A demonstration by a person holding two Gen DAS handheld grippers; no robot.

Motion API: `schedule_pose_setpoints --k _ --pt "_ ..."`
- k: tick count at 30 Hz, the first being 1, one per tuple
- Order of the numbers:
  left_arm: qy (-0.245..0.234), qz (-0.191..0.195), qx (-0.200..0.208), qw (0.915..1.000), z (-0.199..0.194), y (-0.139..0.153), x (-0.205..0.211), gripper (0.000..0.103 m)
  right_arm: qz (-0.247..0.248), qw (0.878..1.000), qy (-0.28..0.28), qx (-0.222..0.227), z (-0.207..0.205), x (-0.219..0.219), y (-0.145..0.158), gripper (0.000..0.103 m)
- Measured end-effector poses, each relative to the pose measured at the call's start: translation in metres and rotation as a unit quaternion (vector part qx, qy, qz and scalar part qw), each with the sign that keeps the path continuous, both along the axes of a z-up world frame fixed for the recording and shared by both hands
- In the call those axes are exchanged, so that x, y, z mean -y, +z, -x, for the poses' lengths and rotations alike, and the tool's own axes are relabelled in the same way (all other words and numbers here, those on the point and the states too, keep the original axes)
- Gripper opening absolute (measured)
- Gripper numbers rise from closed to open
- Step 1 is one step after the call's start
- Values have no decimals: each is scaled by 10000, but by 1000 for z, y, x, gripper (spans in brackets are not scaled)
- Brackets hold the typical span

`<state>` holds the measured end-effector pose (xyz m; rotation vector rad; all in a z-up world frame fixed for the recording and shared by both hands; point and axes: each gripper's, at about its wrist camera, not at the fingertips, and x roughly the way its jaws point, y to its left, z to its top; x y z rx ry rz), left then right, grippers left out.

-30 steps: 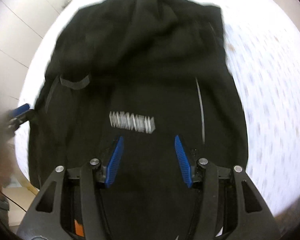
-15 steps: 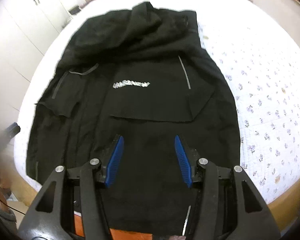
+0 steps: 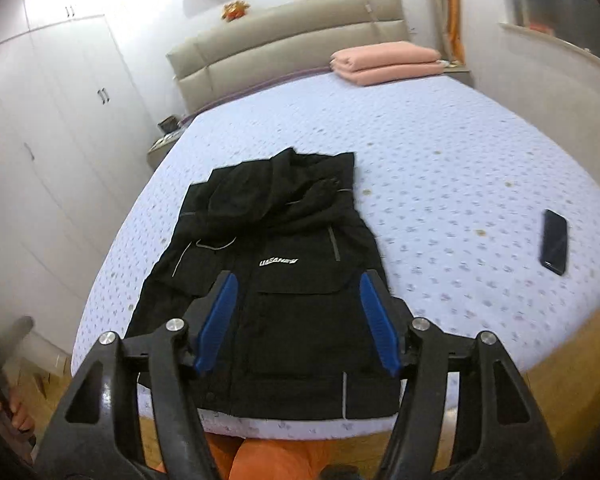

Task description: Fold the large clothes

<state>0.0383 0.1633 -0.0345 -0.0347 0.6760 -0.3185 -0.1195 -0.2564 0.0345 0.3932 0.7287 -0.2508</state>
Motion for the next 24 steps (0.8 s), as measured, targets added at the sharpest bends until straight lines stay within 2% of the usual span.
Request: schedule_pose_setpoints --k 4,6,7,8,10,13,16,20,24 --pt "107 38 176 9998 19 22 -8 54 -14 9998 -189 56 23 -2 8 62" --pt "119 2 246 9996 23 29 -9 58 57 9996 -273 30 30 -4 9 63" --pt "118 -48 245 9996 23 30 -8 66 70 9996 -288 -14 31 -4 9 65" --pt "142 -153 241 9995 18 27 -7 69 61 9995 -290 -108 31 -4 6 66" --pt "129 -254 162 9995 8 17 -5 69 10 9991 -317 -276 26 1 -4 67" --pt "-1 -231 -300 9993 -21 -14 -2 69 -112 9982 -346 -467 16 13 -32 67" --pt "-220 -61 -839 9962 -51 -53 -1 69 -322 9959 -333 -776 2 24 -74 67" --pt "-333 162 -1616 9862 -93 -114 -7 69 -719 9899 -299 -1181 -17 39 -137 67" --pt "-114 248 -2273 9734 -120 -167 -20 69 -899 9814 -246 -1678 -27 46 -188 67"
